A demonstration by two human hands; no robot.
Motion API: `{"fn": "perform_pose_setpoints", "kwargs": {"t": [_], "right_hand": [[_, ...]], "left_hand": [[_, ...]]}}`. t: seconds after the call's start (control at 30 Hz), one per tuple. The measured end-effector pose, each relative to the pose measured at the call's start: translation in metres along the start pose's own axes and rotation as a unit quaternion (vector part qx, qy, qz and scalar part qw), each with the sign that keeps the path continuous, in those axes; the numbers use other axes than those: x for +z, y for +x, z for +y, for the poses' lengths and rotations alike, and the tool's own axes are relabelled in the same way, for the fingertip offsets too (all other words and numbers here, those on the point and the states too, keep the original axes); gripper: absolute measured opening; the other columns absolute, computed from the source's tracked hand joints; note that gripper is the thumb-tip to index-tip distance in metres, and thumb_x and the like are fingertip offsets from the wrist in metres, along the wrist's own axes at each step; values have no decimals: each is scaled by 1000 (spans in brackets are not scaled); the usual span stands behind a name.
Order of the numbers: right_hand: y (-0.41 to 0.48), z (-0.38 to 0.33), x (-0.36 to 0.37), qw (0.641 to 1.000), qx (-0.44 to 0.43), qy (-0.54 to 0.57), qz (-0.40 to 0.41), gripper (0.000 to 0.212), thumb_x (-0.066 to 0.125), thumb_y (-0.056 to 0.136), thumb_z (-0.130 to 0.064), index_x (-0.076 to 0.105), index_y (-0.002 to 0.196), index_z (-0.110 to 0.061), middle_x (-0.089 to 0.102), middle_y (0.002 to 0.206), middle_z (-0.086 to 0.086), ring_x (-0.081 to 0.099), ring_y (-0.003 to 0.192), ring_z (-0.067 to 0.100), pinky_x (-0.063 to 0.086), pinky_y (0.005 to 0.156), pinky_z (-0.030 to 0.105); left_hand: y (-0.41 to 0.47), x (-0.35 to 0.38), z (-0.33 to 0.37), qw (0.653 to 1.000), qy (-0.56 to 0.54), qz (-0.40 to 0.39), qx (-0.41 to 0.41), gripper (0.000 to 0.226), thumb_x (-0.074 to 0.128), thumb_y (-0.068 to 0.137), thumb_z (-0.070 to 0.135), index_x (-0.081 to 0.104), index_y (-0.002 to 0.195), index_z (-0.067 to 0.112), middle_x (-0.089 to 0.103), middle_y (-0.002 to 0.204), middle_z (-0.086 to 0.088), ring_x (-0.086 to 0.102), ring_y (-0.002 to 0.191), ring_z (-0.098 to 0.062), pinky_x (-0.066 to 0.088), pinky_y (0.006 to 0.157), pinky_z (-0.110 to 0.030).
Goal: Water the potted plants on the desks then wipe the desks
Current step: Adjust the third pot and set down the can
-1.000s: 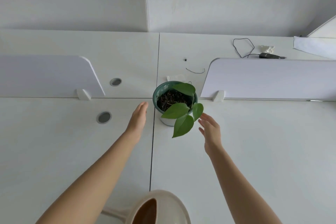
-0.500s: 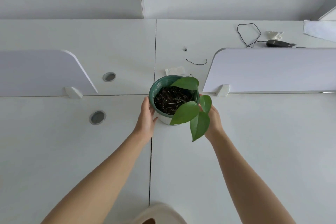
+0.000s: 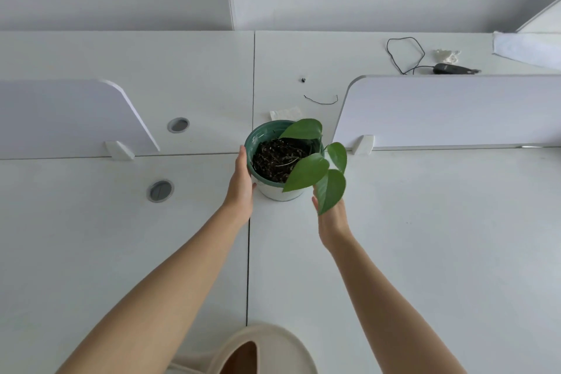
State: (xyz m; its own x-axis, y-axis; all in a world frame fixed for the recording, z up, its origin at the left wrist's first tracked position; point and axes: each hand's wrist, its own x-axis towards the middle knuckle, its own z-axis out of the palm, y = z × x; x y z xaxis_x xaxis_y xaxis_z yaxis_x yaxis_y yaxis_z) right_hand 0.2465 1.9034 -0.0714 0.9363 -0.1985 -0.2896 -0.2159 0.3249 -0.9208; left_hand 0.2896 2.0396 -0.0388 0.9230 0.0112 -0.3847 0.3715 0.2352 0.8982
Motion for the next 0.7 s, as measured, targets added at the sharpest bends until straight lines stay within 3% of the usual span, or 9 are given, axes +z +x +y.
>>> {"fn": "perform_pose_setpoints", "kwargs": {"t": [0.07,0.13,0.23,0.33,0.43,0.53,0.7], "right_hand": [[8,-2,-6,1000,15,-1,-8,31,52,87,-16,52,118,-24,54,122,-7,48,114,5,32,95,22],[9,-3,-9,1000,24,-11,-7,34,47,90,-6,49,119,-23,48,127,-4,42,124,12,30,104,27],[-8,1,-17,998,65,-2,27,42,39,93,0,45,127,-24,46,126,-4,44,121,16,31,105,33],[-42,7,-32,995,87,5,44,51,39,91,1,37,137,-20,46,129,2,46,121,22,34,104,39],[-75,6,-42,993,99,-51,48,43,42,91,-2,45,131,-17,51,125,8,51,114,25,39,100,40],[-108,3,-45,989,89,-117,29,28,45,90,-3,55,113,-17,56,116,8,55,107,25,43,94,38],[-156,0,-46,980,60,-192,4,20,46,90,-6,58,104,-16,61,107,6,56,99,22,41,83,30]], "left_hand": [[-7,-1,-3,1000,3,-4,-2,47,18,97,48,45,130,29,50,132,12,38,130,-7,25,110,-30],[-15,-1,-2,1000,8,-4,0,46,15,98,45,39,134,31,44,136,10,30,135,-8,19,112,-31],[-29,-12,1,1000,17,14,-9,52,17,98,43,22,146,23,21,155,3,18,142,-15,16,113,-35],[-54,-39,4,999,36,39,3,51,30,98,37,22,146,21,24,154,-1,29,139,-19,27,107,-34],[-93,-68,8,998,34,43,35,45,32,98,25,32,142,16,45,133,-7,45,125,-26,36,96,-34],[-135,-95,11,995,36,65,70,30,36,97,22,50,123,16,60,109,-7,61,97,-22,44,81,-30],[-200,-127,11,986,6,123,116,21,42,94,18,63,90,21,69,86,-3,66,79,-16,45,76,-27]]}}
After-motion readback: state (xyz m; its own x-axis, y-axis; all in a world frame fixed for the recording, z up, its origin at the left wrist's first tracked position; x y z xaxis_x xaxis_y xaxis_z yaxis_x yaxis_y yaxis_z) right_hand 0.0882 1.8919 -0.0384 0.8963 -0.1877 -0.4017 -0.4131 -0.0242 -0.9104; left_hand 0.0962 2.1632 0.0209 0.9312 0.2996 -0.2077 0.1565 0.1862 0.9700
